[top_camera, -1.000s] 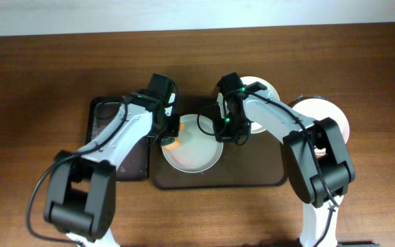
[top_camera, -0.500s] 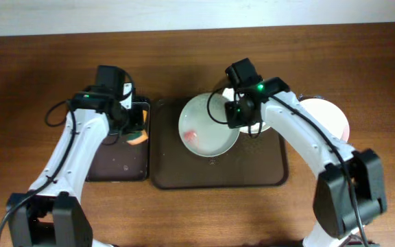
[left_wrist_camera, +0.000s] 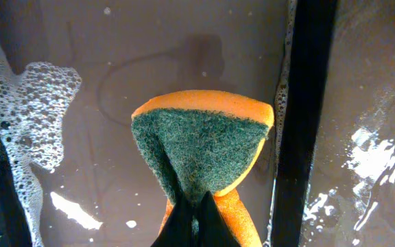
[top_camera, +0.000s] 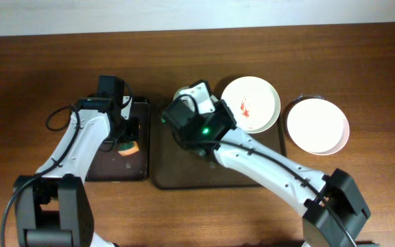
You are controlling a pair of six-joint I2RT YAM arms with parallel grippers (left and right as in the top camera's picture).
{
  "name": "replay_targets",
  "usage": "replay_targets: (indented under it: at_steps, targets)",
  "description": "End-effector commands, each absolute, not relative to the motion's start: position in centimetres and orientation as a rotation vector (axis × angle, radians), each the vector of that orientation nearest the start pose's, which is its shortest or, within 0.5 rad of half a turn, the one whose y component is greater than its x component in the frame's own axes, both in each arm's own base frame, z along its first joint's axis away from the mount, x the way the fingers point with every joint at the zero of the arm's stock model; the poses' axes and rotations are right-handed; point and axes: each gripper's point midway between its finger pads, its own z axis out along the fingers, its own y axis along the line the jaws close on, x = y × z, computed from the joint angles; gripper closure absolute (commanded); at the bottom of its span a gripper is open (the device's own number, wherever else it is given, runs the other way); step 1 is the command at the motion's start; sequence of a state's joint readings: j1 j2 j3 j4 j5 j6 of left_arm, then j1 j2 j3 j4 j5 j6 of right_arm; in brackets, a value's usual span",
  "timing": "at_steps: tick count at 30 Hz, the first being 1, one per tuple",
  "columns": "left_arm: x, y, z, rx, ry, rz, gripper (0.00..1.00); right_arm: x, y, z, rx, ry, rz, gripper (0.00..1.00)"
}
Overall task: Clean dirty plates on tray and stack at the side
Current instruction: 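Lift the pale green plate with right gripper onto the pink plate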
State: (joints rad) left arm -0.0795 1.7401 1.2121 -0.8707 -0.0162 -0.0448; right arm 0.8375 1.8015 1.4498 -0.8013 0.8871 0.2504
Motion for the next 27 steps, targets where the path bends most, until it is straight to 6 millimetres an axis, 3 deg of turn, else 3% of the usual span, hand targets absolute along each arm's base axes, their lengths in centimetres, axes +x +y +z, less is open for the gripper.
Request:
replay_targets:
  at_steps: [1, 9, 13, 16, 22, 23, 25, 27]
  targets:
    - [34.6, -2.1, 5.1, 0.064, 2.989, 0.028, 1.00, 36.8, 20.9, 21.4, -0.358, 2.069, -0.769, 0.96]
    - [35.0, -2.2, 5.2, 0.064, 2.974, 0.026, 1.00, 36.9, 21.0, 22.1, -0.266, 2.032, -0.743, 0.96]
    - [35.0, -2.2, 5.2, 0.064, 2.974, 0.026, 1.00, 37.4, 21.2, 18.0, -0.170, 2.279, -0.453, 0.96]
    - [35.0, -2.2, 5.2, 0.064, 2.975, 0.026, 1.00, 37.9, 18.6, 15.8, -0.016, 2.430, -0.345, 0.96]
    - [35.0, -2.2, 5.2, 0.064, 2.974, 0.026, 1.00, 39.9, 11.0, 13.0, 0.317, 2.678, -0.068, 0.96]
    - [35.0, -2.2, 5.2, 0.064, 2.974, 0.025, 1.00, 40.4, 8.8, 12.6, 0.432, 2.715, 0.050, 0.96]
    - [35.0, -2.2, 5.2, 0.064, 2.974, 0.025, 1.00, 40.7, 6.2, 12.4, 0.550, 2.728, 0.134, 0.96]
    - [35.0, -2.2, 5.2, 0.064, 2.974, 0.025, 1.00, 40.5, 1.9, 12.1, 0.698, 2.731, 0.180, 0.96]
